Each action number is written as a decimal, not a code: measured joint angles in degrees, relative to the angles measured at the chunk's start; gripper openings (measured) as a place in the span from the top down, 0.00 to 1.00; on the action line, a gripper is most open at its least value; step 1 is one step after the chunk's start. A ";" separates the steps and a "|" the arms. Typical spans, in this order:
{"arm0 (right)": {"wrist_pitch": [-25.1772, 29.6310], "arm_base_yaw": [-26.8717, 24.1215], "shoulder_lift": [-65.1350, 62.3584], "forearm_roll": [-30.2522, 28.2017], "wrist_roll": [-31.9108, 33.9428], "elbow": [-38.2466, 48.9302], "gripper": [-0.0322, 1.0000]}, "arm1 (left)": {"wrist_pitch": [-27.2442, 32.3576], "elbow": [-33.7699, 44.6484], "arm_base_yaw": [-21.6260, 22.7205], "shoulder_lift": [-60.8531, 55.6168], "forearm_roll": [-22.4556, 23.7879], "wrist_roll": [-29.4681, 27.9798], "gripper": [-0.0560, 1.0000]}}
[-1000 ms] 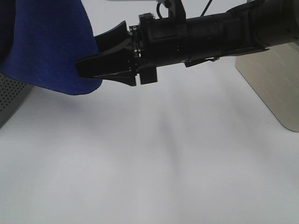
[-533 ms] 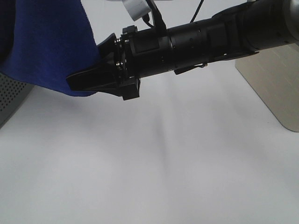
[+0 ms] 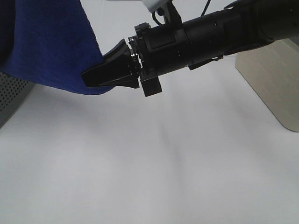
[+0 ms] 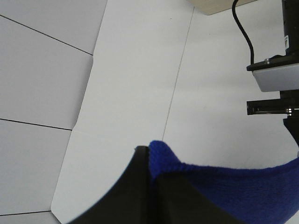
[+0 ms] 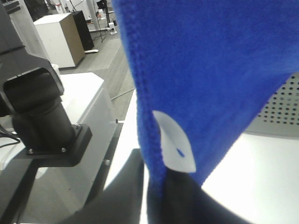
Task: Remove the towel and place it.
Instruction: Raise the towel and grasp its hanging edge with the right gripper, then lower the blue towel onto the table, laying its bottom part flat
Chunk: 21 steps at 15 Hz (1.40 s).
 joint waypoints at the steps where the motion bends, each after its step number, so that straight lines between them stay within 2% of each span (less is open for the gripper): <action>1: 1.20 0.00 0.00 0.00 0.92 0.00 0.95 | 0.00 0.00 0.00 0.00 0.17 0.00 0.95; 4: 3.27 -0.06 0.00 0.11 1.49 0.00 0.95 | 0.00 0.00 0.00 0.00 0.17 0.00 0.95; 6: 2.86 -0.06 0.00 0.17 4.93 0.00 0.95 | 0.00 0.00 0.00 0.00 0.17 0.00 0.95; 8: -1.26 -0.06 0.00 -0.11 14.15 0.00 0.95 | 0.00 0.00 0.00 0.00 0.17 0.00 0.95; 10: -3.04 -0.63 0.00 -3.67 24.98 -1.26 0.95 | 0.00 0.00 0.00 0.00 0.17 0.00 0.95; 12: -3.50 -2.29 -1.66 -10.43 35.70 -3.15 0.95 | 0.00 0.00 0.00 0.00 0.17 0.00 0.95; 15: -5.84 -5.90 -7.22 -21.20 47.96 -5.61 0.95 | -1.43 0.00 0.00 0.00 0.00 -1.38 0.95; 19: -7.73 -7.33 -13.69 -37.53 63.94 -11.92 0.95 | -8.19 0.00 0.00 2.01 0.00 -6.25 0.95; 21: -8.14 -7.33 -15.24 -48.36 72.08 -16.96 0.95 | -12.26 0.00 0.06 4.30 0.34 -8.54 0.95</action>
